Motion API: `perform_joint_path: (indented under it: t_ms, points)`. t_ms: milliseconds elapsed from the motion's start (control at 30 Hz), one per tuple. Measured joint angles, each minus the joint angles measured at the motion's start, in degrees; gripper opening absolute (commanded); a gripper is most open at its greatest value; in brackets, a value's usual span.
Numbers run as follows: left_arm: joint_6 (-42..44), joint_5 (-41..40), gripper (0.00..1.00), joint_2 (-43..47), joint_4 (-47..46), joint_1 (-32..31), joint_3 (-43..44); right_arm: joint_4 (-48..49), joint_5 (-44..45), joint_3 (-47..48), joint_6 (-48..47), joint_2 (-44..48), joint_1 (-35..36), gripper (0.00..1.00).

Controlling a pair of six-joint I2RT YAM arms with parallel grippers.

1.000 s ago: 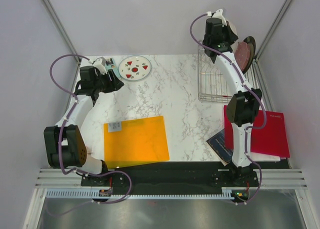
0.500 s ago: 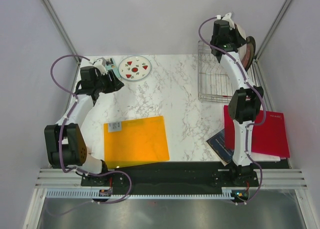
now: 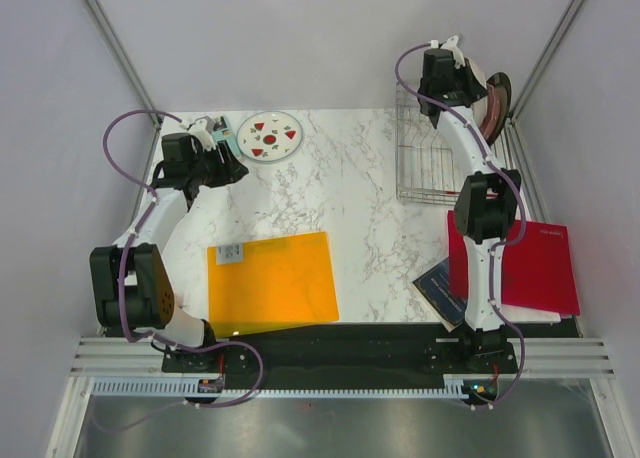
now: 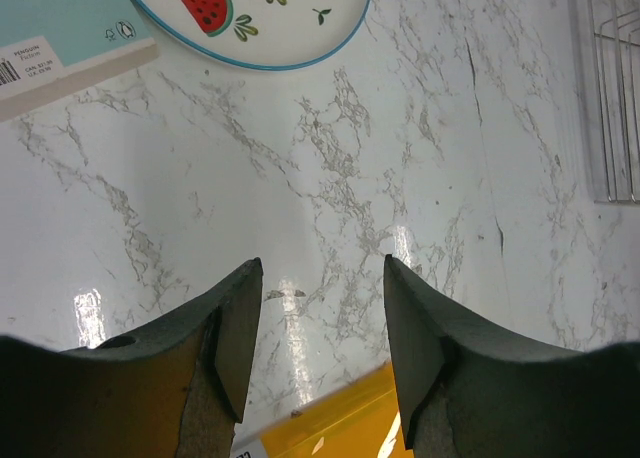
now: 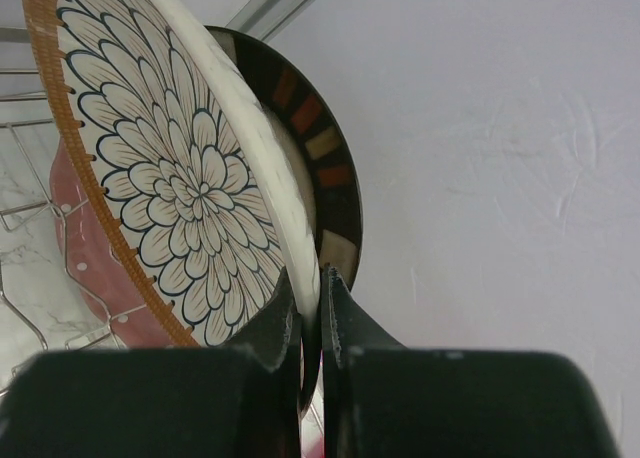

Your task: Load the plates into the dish rack

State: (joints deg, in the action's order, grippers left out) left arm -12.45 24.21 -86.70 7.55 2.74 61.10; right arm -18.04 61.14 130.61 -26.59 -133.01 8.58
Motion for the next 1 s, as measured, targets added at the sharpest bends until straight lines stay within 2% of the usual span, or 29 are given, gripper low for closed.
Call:
perform_joint_path:
  t_ms: [467,500,533,633,733,900,1000]
  points:
    - [0.1,-0.1,0.6,-2.6,0.0,0.0,0.6,-5.7,-2.3,0.0,8.4,-3.4,0.3,0.01]
    - [0.1,-0.1,0.61,-3.0,0.0,0.0,0.9,-5.7,-2.2,0.0,8.7,-3.5,0.3,0.06]
    - [0.1,-0.1,0.6,-3.5,0.0,0.0,1.2,-5.8,-2.2,0.0,9.1,-3.7,0.3,0.21]
    - [-0.4,-0.2,0.6,-4.9,0.0,0.0,1.9,-6.1,-2.9,0.0,9.9,-3.7,0.4,0.43]
    - [-1.2,-0.2,0.6,-6.2,0.0,0.0,2.4,-6.5,-2.7,0.0,9.7,-3.7,0.5,0.57]
    - [-1.7,-0.2,0.6,-7.1,0.0,0.0,3.3,-7.0,-2.4,-0.1,9.0,-2.3,0.5,0.64]
    - [-1.7,-0.2,0.6,-7.1,0.0,0.0,3.8,-7.5,-2.8,-0.3,8.5,-1.0,0.9,0.78]
